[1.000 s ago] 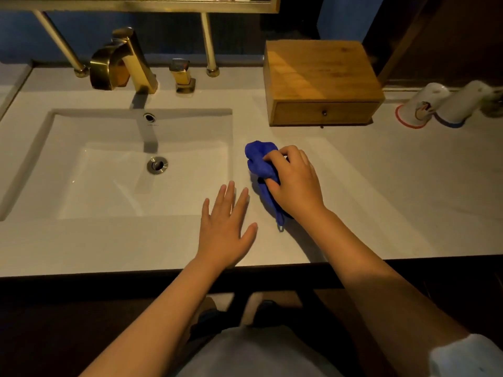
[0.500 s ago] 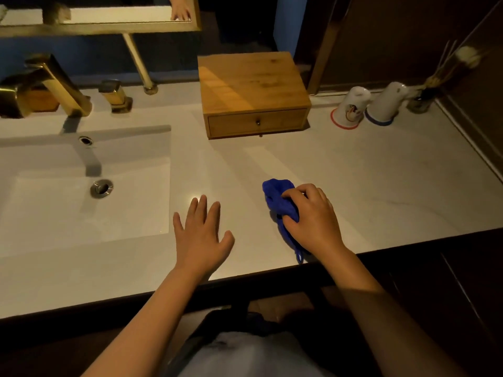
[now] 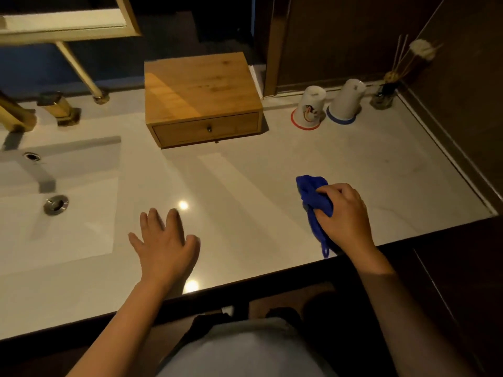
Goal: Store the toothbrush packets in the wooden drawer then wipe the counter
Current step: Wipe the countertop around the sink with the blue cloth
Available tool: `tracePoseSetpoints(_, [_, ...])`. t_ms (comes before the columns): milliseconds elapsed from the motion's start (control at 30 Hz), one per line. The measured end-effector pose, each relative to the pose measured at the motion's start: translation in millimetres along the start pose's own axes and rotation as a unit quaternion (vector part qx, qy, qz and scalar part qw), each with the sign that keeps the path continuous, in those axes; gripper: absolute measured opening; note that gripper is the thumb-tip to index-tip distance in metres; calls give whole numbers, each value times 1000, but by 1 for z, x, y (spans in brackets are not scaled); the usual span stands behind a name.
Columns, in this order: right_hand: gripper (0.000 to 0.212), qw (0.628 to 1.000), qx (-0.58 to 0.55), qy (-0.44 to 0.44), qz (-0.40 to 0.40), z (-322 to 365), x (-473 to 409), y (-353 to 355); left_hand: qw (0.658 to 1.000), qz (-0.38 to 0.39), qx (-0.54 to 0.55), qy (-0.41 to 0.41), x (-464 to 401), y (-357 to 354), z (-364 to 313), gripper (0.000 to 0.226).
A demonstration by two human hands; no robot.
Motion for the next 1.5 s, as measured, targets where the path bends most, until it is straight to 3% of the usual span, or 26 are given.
tracePoseSetpoints(100, [30,1000,0,15,19,-26,-16,6,998,-18,24,56,1,-5,-24,55])
tracePoseSetpoints(267, [34,993,2,83,82,-67,-40,24,1000,-29,5,12,15,-26,-71,70])
tracePoseSetpoints(533, [36,979,-8,165,121,-113,-59,57,999,-19,-37,18,14,-31,-73,74])
tracePoseSetpoints(767, [35,944,27,267,191,-123,-40,35,999,-11,-46,21,14,-31,-73,76])
tracePoseSetpoints(1000, [59,927,70,285,232,-143,-48,26,999,-11,-49,18,14,-31,-74,77])
tracePoseSetpoints(1267, [89,870,185,351,292,-153,-74,12,998,-13,-54,16,13,-32,-73,76])
tracePoseSetpoints(1500, [94,863,164,336,339,-147,-85,12,998,-3,-54,12,13,-34,-71,77])
Point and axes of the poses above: each hand's wrist, its own x-axis away from the middle knuckle, its own y-axis out of the back of the hand, z = x × y, the point moved 3 cm from there along -x, towards the middle knuckle, and after that the axes turned 10 degrees about -z, right-handed, at the moved point
